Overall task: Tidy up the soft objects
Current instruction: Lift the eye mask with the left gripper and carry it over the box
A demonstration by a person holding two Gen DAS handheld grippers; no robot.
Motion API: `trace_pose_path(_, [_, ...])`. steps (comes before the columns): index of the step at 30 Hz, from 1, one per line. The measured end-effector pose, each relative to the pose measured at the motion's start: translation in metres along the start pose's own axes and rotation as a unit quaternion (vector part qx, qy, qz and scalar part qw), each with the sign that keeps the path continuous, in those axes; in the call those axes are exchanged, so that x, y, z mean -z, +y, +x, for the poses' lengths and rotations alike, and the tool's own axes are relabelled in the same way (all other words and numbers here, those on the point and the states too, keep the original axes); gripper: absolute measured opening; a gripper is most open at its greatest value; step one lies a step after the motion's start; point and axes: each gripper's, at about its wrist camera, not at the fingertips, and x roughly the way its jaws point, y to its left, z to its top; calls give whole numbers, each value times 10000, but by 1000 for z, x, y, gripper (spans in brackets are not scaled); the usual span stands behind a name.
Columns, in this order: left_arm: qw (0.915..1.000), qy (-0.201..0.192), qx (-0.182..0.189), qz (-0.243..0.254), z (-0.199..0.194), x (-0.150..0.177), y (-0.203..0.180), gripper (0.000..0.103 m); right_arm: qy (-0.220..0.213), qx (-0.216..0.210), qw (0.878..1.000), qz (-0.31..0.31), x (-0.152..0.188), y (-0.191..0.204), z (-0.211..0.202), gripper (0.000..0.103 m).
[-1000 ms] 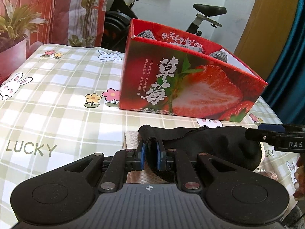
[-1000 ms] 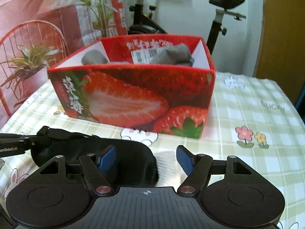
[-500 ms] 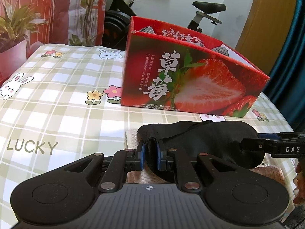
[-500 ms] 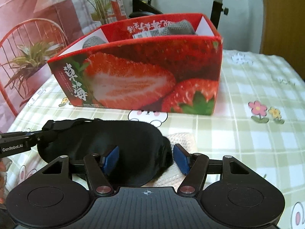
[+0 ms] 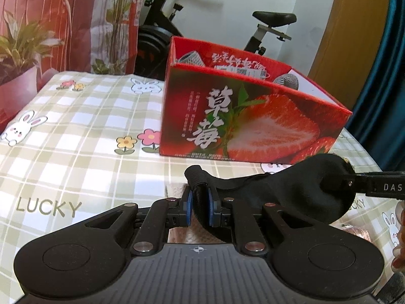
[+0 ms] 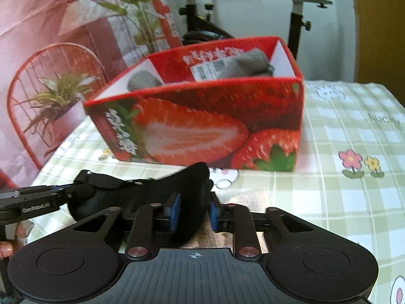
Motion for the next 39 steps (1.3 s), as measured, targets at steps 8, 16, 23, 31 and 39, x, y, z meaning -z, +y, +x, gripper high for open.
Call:
trace_pose_path(8, [9999, -70, -63, -37, -11, 7, 1, 13, -154, -193, 9995, -182, 3, 14, -10, 11])
trace_pose_path(16, [9999, -99, -36, -72, -14, 9, 2, 13, -175, -110, 9998, 30, 12, 10, -11, 11])
trace_pose_path(23, [9976, -686, 25, 85, -33, -22, -4, 13, -559, -262, 9980, -161, -14, 13, -28, 10])
trace_pose_path(31, [9873, -1514, 35, 479, -43, -98, -21, 12, -1216, -262, 9910, -498, -88, 13, -44, 10])
trace_pose_path(39, [9814, -1636, -275, 970, 1, -147, -45, 12, -1432, 255, 9865, -747, -138, 9, -12, 10])
